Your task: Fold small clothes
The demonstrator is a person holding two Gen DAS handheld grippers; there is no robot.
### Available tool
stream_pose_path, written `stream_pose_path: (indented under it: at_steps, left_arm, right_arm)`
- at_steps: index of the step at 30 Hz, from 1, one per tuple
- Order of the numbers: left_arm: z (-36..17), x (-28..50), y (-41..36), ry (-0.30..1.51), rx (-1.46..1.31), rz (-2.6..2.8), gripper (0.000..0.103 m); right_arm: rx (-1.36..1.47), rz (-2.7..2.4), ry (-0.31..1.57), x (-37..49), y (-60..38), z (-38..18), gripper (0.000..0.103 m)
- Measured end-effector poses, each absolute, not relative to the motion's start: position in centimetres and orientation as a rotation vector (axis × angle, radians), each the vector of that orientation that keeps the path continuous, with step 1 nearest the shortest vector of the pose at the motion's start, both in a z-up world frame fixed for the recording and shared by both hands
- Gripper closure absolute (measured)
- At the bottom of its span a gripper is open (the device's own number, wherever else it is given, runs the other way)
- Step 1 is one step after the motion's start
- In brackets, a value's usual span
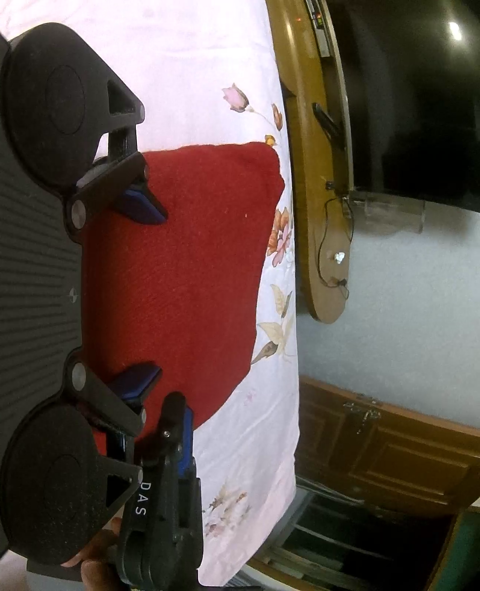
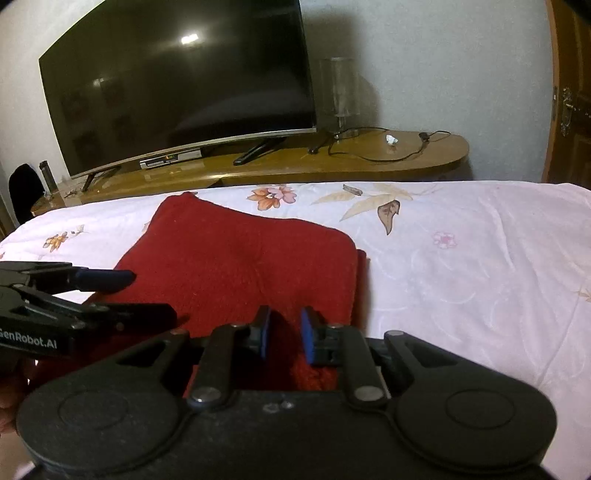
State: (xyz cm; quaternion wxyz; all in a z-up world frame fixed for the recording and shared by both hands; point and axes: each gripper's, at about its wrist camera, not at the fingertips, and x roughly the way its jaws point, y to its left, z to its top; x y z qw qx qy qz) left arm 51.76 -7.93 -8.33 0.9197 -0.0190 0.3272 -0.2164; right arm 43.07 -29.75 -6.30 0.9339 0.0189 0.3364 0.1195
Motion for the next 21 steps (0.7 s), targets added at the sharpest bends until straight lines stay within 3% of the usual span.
stream_pose_path:
  at_steps: [6, 12, 21]
  left_arm:
    - [-5.7, 50.1, -7.6, 0.630, -0.022, -0.410, 0.022]
    - [-8.1, 50.3, -8.2, 0.668, 0.064, -0.377, 0.021]
    - [-7.3, 50.1, -8.4, 0.656, 0.068, -0.368, 0.021]
  right_arm:
    - [0.038, 0.252, 0.614, 41.7, -29.4, -3.6, 0.070]
    - [-0.011, 0.243, 0.694, 42.0, -28.5, -5.5, 0.074]
    - [-0.012, 0.247, 0.690, 41.9, -28.6, -5.8, 0.072]
